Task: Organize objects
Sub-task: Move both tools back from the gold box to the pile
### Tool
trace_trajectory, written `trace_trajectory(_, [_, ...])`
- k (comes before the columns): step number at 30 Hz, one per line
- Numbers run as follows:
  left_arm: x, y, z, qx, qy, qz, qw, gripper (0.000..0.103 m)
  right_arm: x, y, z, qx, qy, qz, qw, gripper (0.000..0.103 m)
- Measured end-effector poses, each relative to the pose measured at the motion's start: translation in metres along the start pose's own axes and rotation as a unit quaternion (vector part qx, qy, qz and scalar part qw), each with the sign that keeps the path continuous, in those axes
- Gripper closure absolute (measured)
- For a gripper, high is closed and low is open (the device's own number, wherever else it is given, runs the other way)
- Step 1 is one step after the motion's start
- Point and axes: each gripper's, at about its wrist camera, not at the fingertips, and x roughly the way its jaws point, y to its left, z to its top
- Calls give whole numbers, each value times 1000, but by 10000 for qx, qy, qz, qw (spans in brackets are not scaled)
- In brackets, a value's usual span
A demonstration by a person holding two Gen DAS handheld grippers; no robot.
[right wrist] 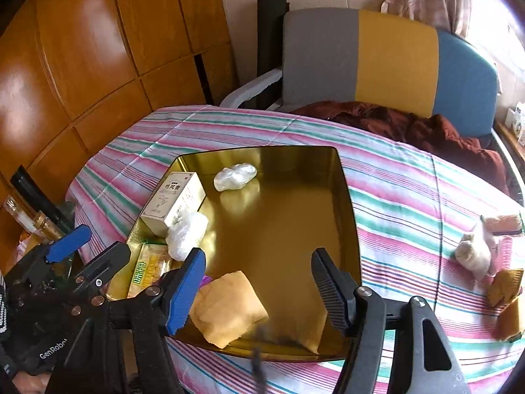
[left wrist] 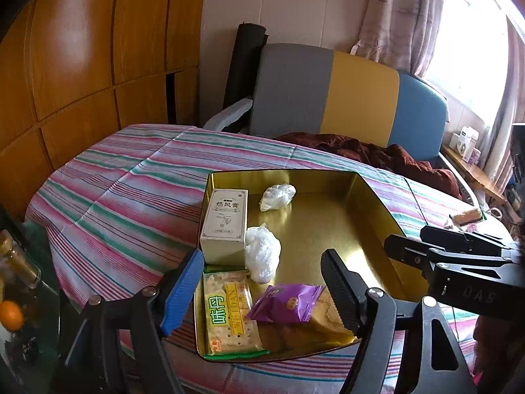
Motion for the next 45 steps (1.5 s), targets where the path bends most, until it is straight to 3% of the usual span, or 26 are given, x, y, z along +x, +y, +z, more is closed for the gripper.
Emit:
trace_trajectory(24, [2,-43,-10,508,163,-309,9981,26,-14,-56,-20,564,-116,-461,9973,35])
trace_trajectory(32, [7,-59,-11,687,259,-466,9962,26,-21,-113,-40,1171,5,-769,9901,35])
trace_trajectory(45, [14,-111,-7,1257,383,-1014,9861,24,-62,-230,-59,2270,-39,-1366,9642,35])
